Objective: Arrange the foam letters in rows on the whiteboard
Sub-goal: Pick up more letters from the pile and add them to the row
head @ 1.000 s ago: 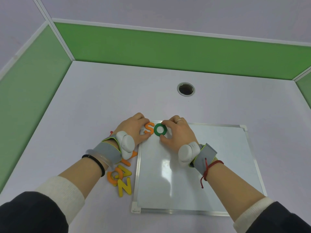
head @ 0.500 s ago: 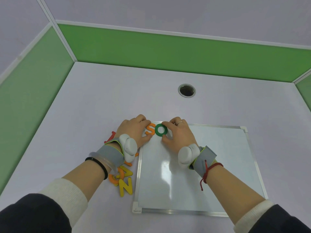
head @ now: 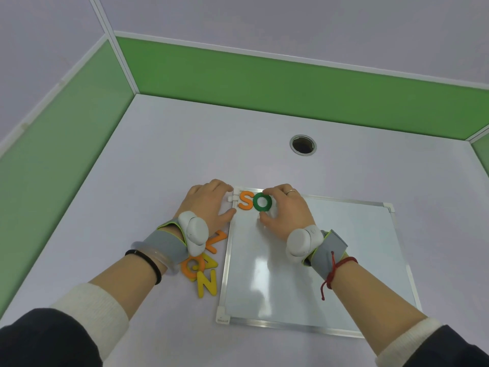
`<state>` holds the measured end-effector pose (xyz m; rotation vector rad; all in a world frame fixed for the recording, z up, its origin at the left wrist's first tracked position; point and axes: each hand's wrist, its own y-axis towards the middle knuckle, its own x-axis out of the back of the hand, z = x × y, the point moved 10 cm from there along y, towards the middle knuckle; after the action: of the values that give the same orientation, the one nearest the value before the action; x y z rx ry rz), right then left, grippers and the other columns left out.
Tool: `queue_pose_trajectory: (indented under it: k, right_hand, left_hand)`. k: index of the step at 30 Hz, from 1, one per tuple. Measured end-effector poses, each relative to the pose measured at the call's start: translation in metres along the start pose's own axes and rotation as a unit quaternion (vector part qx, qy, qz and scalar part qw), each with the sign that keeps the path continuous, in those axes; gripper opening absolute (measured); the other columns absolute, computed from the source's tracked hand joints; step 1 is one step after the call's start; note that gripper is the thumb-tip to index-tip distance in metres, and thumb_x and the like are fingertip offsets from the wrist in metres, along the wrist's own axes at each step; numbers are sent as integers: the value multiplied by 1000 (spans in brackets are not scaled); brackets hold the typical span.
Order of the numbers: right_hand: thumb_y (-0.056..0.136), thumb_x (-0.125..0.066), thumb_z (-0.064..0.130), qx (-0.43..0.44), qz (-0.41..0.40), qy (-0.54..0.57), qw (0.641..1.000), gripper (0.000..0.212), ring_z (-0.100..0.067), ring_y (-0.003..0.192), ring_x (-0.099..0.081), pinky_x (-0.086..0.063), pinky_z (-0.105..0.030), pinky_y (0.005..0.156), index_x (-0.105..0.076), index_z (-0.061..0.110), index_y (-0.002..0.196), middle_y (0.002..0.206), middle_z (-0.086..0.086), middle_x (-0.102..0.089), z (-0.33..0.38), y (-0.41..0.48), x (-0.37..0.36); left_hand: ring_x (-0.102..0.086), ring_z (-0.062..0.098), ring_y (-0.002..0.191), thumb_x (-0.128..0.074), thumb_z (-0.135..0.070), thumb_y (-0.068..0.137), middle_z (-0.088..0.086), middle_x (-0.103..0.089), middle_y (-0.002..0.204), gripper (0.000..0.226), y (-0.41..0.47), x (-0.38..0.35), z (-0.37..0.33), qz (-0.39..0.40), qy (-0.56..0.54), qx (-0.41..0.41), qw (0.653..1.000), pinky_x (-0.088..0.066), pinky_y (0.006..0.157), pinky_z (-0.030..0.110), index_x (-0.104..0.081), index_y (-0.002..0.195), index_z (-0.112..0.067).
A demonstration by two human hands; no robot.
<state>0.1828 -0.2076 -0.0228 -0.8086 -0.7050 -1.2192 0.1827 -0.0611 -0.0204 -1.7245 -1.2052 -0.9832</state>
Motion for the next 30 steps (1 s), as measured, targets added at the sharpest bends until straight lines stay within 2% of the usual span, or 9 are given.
queue_pose_trajectory:
  k: [2,6,10,13,17,21,24,27,30]
  right_hand:
    - [79,-62,19,11,9,-4,1000,38,-26,109,-51,-45,-34,92,-57,16,117,120,-7,-54,8,-2,-4]
    - [81,-62,21,39,22,-5,999,40,-24,112,-50,-42,-31,95,-56,17,120,120,-6,-54,28,-7,-16]
    - [80,-65,29,76,59,-32,995,42,-23,122,-45,-37,-33,103,-58,16,120,129,-5,-52,47,-15,-33]
    - [80,-64,40,95,87,-72,989,44,-23,121,-44,-37,-33,101,-60,16,116,128,-4,-52,59,-20,-46]
    - [78,-63,50,107,72,-98,987,49,-23,130,-35,-33,-35,104,-63,15,112,133,-5,-48,68,-20,-51]
    - [68,-66,59,105,79,-151,980,52,-21,132,-30,-28,-35,106,-70,17,98,138,-1,-45,78,-22,-61]
    - [62,-66,63,99,89,-173,976,55,-23,134,-28,-23,-37,110,-70,20,96,139,-2,-43,79,-25,-68]
    - [63,-67,62,98,83,-171,977,54,-23,135,-26,-15,-41,115,-67,22,99,138,-1,-44,76,-25,-71]
    - [66,-65,57,104,62,-168,978,46,-24,134,-27,-4,-48,118,-68,23,96,135,0,-48,78,-24,-71]
  left_hand:
    - [-53,21,115,-44,-26,94,1,-55,129,32,-6,4,5,-1,9,14,1000,-27,106,29,-51,124,-16]
    - [-54,24,112,-34,-17,98,1,-57,127,30,-21,9,16,-5,2,33,999,-27,104,26,-54,120,-14]
    - [-52,23,114,-38,-10,93,0,-56,128,33,-38,11,30,-4,-5,48,999,-29,103,25,-53,122,-15]
    - [-53,22,114,-44,-7,87,1,-56,127,37,-50,13,37,3,-14,53,999,-34,102,27,-54,121,-15]
    - [-52,23,116,-50,-19,84,2,-53,128,38,-59,6,50,34,1,56,998,-34,101,31,-52,122,-18]
    - [-48,21,118,-42,-45,66,0,-49,128,65,-72,-2,66,64,35,73,995,-33,103,32,-48,127,-21]
    - [-47,22,119,-44,-54,67,0,-47,130,70,-73,-5,68,57,51,72,994,-33,103,34,-44,130,-22]
    - [-47,25,118,-53,-54,77,2,-47,130,65,-67,-2,63,26,47,64,997,-35,102,36,-41,132,-22]
    - [-44,24,122,-58,-43,82,3,-45,132,58,-60,-7,57,21,53,51,997,-32,103,36,-40,134,-26]
